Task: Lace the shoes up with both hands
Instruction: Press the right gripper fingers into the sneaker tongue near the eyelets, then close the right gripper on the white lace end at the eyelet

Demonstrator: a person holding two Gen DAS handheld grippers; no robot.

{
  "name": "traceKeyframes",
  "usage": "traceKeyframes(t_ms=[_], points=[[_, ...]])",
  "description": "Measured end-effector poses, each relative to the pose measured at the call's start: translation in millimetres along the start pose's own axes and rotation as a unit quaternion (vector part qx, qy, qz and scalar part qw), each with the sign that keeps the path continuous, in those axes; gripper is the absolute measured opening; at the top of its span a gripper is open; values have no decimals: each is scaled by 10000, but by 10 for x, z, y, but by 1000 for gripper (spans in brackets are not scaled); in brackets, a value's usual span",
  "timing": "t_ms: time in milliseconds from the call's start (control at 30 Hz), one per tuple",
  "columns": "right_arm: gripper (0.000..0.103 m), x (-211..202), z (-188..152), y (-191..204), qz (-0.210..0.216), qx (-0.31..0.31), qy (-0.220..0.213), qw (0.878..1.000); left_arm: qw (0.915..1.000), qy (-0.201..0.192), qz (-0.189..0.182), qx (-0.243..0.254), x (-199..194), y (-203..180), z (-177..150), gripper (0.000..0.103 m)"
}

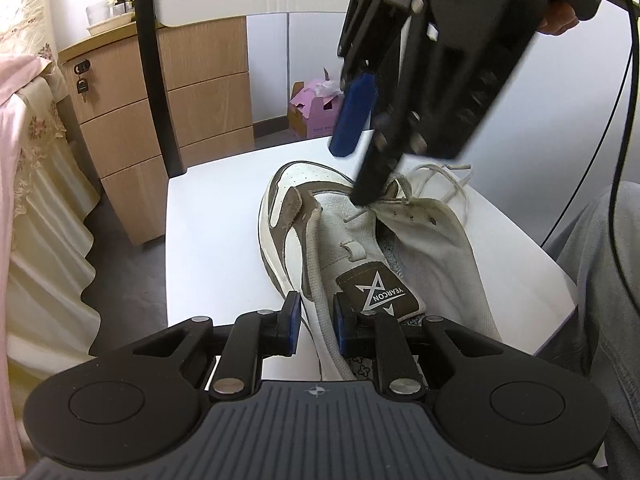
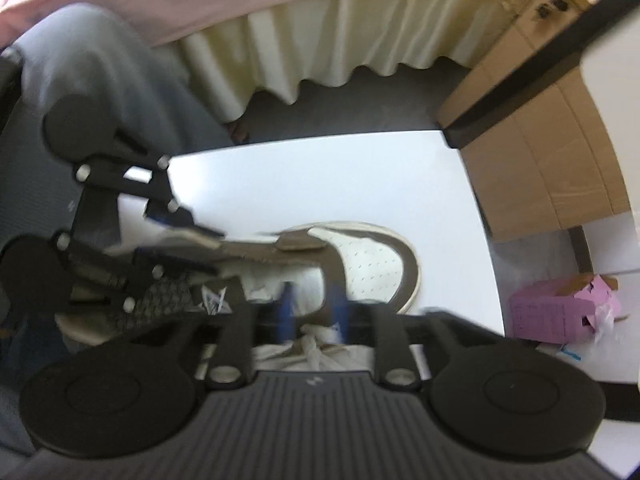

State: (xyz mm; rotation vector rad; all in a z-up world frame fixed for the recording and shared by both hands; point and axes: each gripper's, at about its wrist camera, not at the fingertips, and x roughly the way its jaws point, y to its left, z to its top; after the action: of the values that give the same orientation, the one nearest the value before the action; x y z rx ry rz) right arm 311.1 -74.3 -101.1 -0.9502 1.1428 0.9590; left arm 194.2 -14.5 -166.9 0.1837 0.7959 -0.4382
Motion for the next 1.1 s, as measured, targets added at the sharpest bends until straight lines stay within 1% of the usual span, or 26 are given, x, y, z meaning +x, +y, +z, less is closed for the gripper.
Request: traceKeyframes(t_ms=[133, 167, 233, 300, 367, 433, 500, 567, 633, 733, 800, 867, 900, 933, 967, 1000, 1033, 1100], points=[[34, 126, 84, 137, 52, -455, 375, 9982, 10000, 2, 25, 17, 6, -2, 5, 20], [27, 166, 110, 171, 94, -557, 446, 9974, 10000, 3, 35, 27, 5, -6, 5, 20], [22, 254, 143, 241, 55, -809, 647, 9946, 10000, 2, 42, 44, 8, -11, 4, 20], [12, 349, 151, 292, 16, -990, 877, 9912, 10000, 5, 31, 45, 13, -8, 6, 20], [2, 422, 160, 346, -134, -1038, 1033, 9891, 10000, 21, 29, 79, 26, -14, 13, 20], [2, 406, 153, 384, -253, -957, 878, 9912, 9998, 32, 37, 181, 35, -35, 11, 20], [2, 327, 111, 366, -236, -730, 585, 9953, 9997, 38, 27, 257, 43, -51, 11, 19], [2, 198, 97, 337, -154, -363, 228, 9990, 9996, 53, 17, 268, 54, -53, 14, 19], [2, 68, 112, 371, -110, -168, -54, 9998, 9996, 63, 41, 260, 59, -55, 14, 19], [2, -100, 84, 404, -188, 11, -361, 9992, 9998, 59, 54, 205, 54, -51, 12, 19], [3, -211, 17, 308, -203, 276, -563, 9978, 9998, 50, 58, 186, 51, -53, 10, 19], [6, -383, -74, 160, -155, 756, -1019, 9918, 9998, 59, 53, 175, 49, -53, 14, 19], [11, -473, -122, 75, -136, 1054, -1234, 9867, 9999, 70, 38, 133, 46, -43, 14, 19], [27, -539, -160, 2, -125, 1297, -1396, 9816, 9999, 77, 22, 100, 46, -35, 15, 19], [38, -571, -190, -39, -130, 1420, -1461, 9789, 9999, 84, 7, 68, 45, -27, 17, 20], [38, -583, -217, -50, -154, 1424, -1441, 9791, 9999, 86, 4, 67, 47, -25, 18, 20], [37, -551, -225, -43, -188, 1340, -1335, 9818, 9999, 86, 4, 66, 48, -24, 19, 20], [37, -412, -225, 21, -198, 1055, -964, 9895, 9999, 85, 3, 63, 54, -14, 21, 20]])
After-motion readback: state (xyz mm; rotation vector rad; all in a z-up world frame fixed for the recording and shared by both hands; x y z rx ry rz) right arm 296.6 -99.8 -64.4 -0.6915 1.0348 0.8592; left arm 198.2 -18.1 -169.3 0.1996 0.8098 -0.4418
